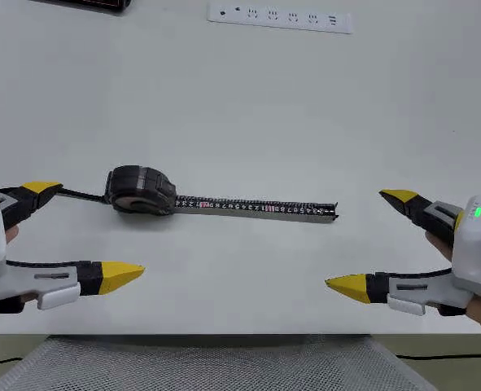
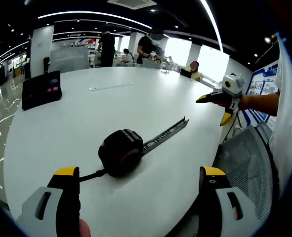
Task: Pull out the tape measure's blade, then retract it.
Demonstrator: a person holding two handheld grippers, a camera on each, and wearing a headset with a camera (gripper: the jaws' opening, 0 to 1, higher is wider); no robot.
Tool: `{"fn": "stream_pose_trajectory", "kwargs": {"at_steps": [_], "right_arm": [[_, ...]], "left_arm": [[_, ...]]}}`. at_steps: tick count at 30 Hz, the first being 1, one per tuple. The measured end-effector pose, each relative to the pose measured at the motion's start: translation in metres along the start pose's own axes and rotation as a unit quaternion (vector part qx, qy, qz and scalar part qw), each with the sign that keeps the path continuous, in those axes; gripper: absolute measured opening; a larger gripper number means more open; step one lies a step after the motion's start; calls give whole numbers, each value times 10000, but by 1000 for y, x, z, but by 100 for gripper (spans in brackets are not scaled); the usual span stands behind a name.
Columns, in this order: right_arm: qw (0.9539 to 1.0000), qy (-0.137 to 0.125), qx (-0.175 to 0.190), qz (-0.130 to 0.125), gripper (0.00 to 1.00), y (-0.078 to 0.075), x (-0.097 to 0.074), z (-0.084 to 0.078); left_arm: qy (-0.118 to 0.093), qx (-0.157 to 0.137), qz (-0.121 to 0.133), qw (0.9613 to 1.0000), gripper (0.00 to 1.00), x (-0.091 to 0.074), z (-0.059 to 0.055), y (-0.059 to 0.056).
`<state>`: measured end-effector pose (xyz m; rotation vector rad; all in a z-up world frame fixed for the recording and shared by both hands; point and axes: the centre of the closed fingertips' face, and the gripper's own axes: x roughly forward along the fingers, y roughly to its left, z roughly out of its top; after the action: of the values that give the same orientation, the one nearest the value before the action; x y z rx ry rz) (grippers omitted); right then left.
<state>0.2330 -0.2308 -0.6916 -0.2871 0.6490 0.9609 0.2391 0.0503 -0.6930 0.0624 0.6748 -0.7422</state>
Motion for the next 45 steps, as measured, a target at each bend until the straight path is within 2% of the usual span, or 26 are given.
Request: {"fn": "stream_pose_trajectory", "kwargs": {"at_steps": [9,13,25,39,45], "right_arm": [[10000,35,22,15,91,-3,3,-4],[10000,37,43,27,91,-4,5,-5],[9999,24,127,-9,90,-9,5,-8],[9997,36,221,-23,86,-10,5,-12],[9998,31,202,-15,85,-11,6,-12]], "left_arm": [[44,-172,132,9998,99,14,-2,3],[7,-269,179,9995,99,22,2,5],[-20,-528,124,9985,99,43,3,0],[-159,-885,35,9959,99,54,8,-8],[-215,-974,150,9949,98,55,9,-6]]}}
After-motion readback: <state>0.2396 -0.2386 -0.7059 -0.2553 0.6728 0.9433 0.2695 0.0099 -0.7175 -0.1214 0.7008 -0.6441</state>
